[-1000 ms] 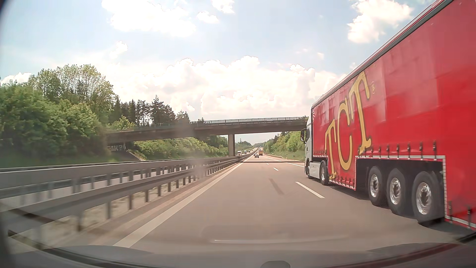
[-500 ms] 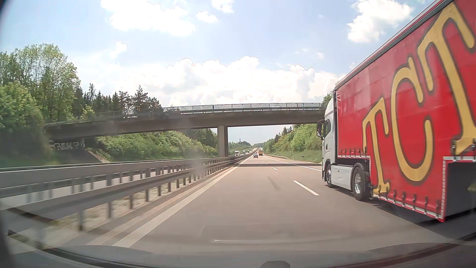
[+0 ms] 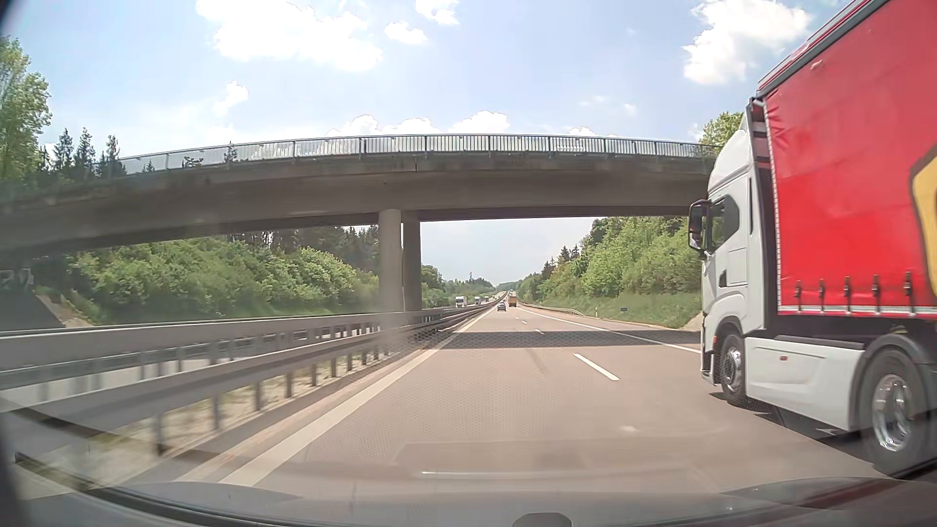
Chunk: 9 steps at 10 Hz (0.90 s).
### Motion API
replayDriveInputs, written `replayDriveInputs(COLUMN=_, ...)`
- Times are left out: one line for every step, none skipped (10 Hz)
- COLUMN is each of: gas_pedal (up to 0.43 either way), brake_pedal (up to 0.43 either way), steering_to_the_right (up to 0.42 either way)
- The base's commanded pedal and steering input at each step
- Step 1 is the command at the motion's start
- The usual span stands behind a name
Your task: Follow the waypoints while adhering to traffic rules and regulations
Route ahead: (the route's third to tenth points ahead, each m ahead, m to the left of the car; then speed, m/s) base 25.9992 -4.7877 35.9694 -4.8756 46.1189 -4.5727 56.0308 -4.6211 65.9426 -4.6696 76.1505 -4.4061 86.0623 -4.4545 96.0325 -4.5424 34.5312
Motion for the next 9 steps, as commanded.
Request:
replayDriveInputs(gas_pedal=0.268, brake_pedal=0.000, steering_to_the_right=-0.001)
replayDriveInputs(gas_pedal=0.268, brake_pedal=0.000, steering_to_the_right=-0.001)
replayDriveInputs(gas_pedal=0.260, brake_pedal=0.000, steering_to_the_right=-0.001)
replayDriveInputs(gas_pedal=0.248, brake_pedal=0.000, steering_to_the_right=-0.001)
replayDriveInputs(gas_pedal=0.240, brake_pedal=0.000, steering_to_the_right=-0.001)
replayDriveInputs(gas_pedal=0.228, brake_pedal=0.000, steering_to_the_right=-0.001)
replayDriveInputs(gas_pedal=0.228, brake_pedal=0.000, steering_to_the_right=-0.001)
replayDriveInputs(gas_pedal=0.240, brake_pedal=0.000, steering_to_the_right=-0.001)
replayDriveInputs(gas_pedal=0.280, brake_pedal=0.000, steering_to_the_right=-0.001)
